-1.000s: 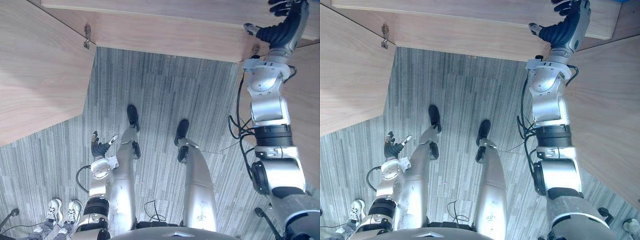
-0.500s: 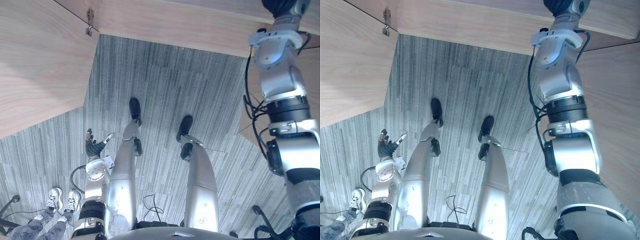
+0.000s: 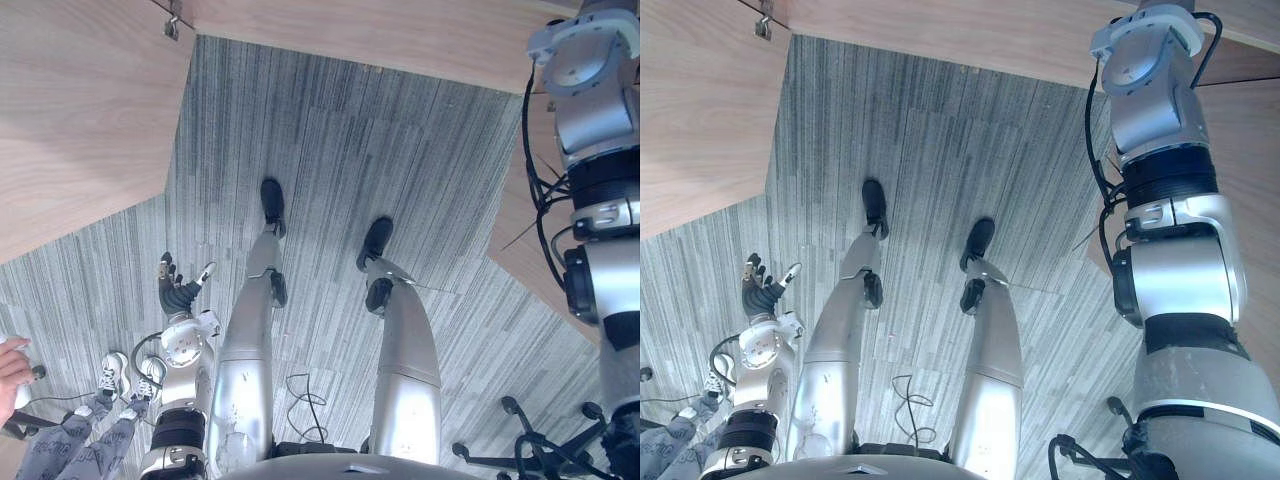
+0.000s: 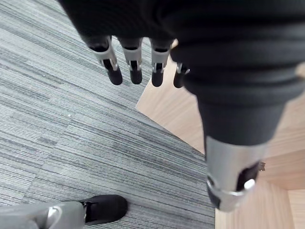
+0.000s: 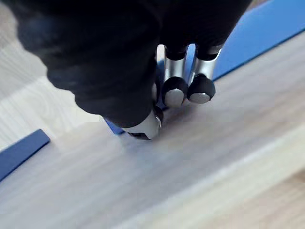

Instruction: Walk over to the cabinet, pick up the folder, carry it to the office cabinet, place the folder inside the office cabinet, then close the office cabinet door

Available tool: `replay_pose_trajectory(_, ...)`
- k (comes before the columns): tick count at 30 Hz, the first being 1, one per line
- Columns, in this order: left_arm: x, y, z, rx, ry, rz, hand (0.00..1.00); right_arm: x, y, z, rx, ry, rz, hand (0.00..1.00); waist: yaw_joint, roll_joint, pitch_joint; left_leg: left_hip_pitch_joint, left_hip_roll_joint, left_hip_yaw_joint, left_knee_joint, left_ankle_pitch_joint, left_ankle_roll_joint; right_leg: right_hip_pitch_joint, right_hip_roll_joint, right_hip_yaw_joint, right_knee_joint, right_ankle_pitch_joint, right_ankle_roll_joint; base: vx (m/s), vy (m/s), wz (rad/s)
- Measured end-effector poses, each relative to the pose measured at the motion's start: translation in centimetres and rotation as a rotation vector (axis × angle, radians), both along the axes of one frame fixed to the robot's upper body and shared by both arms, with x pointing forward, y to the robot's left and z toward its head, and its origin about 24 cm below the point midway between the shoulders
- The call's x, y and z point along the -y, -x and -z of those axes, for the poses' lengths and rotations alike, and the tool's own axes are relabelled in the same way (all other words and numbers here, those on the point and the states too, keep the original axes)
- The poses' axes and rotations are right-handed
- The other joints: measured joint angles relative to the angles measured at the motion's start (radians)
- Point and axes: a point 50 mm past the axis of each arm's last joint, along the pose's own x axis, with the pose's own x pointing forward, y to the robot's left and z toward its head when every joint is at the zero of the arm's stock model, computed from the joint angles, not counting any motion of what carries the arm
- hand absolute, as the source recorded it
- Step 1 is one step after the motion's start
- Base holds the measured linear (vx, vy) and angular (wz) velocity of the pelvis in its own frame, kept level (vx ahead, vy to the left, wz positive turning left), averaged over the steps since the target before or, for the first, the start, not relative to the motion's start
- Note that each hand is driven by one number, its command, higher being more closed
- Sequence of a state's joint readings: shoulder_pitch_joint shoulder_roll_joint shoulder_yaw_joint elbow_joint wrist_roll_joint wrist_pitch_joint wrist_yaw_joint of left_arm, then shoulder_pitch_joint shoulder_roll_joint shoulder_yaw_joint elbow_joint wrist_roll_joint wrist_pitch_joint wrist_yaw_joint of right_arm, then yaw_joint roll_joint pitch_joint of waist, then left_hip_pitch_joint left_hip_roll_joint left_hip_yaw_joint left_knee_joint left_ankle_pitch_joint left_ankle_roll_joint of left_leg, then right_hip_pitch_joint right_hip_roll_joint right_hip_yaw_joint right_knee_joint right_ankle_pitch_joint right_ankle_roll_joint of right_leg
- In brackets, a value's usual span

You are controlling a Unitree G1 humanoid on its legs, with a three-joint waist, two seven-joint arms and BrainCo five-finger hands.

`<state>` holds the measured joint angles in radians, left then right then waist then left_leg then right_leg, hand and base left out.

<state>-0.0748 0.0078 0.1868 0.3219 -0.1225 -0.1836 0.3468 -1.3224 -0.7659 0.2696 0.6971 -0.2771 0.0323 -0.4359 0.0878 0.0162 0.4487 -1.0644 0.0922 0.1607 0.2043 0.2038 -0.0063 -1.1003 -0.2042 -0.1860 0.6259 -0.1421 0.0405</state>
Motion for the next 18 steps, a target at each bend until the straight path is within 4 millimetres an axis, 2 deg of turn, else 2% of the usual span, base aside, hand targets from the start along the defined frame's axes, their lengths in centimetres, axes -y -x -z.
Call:
replay_pose_trajectory(3, 0.1, -0.1, -0.1, 0.01, 0.011, -0.001, 0.0, -0.2, -0.1, -0.8, -0.005, 0.013, -0.003, 1.0, -0.001, 0.001, 0.0, -0.001, -0.001, 0.003, -0.005, -0.002, -0.003, -0.005, -0.001, 0.002, -0.001, 0.0, 0.0, -0.01, -0.045, 0.0)
replay_pose_trajectory(6, 0.3, -1.3, -0.9, 0.036, 0.032, -0.005, 0.0, -0.9, 0.0, -2.2, 0.014, 0.024, -0.01, 1.0, -0.003, 0.001, 0.0, -0.011, -0.001, 0.007, -0.018, 0.002, -0.01, -0.024, -0.001, 0.003, 0.002, 0.0, 0.0, -0.01, -0.049, 0.01)
replay_pose_trajectory(7, 0.4, -1.9, -1.4, 0.052, 0.034, -0.004, 0.0, -1.3, 0.2, -3.2, 0.026, 0.03, -0.012, 1.0, -0.006, 0.001, 0.0, -0.019, -0.002, 0.007, -0.025, 0.011, -0.01, -0.035, -0.001, 0.003, 0.005, 0.0, -0.001, -0.01, -0.05, 0.03)
replay_pose_trajectory(10, 0.5, -2.2, -1.7, 0.066, 0.044, -0.003, 0.0, -1.3, 0.3, -4.5, 0.034, 0.008, -0.01, 1.0, -0.004, 0.001, 0.0, -0.016, -0.003, 0.005, -0.05, 0.036, -0.006, -0.042, -0.001, -0.001, 0.005, 0.001, -0.001, -0.01, -0.064, 0.05)
replay_pose_trajectory(16, 0.4, -2.1, -1.5, 0.072, 0.089, -0.012, 0.0, -0.2, 0.0, -5.1, -0.023, -0.062, -0.004, 1.0, 0.005, 0.002, -0.001, 0.009, -0.011, 0.005, -0.089, 0.053, -0.019, -0.039, -0.007, -0.002, 0.015, -0.002, -0.004, -0.01, -0.058, 0.04)
replay_pose_trajectory(18, 0.4, -1.9, -1.4, 0.075, 0.096, -0.009, 0.0, 1.0, 0.0, -4.9, -0.05, -0.083, 0.022, 1.0, 0.015, 0.003, -0.001, 0.024, -0.014, 0.007, -0.116, 0.064, -0.026, -0.037, -0.009, -0.003, 0.018, -0.002, -0.005, -0.02, -0.073, 0.05)
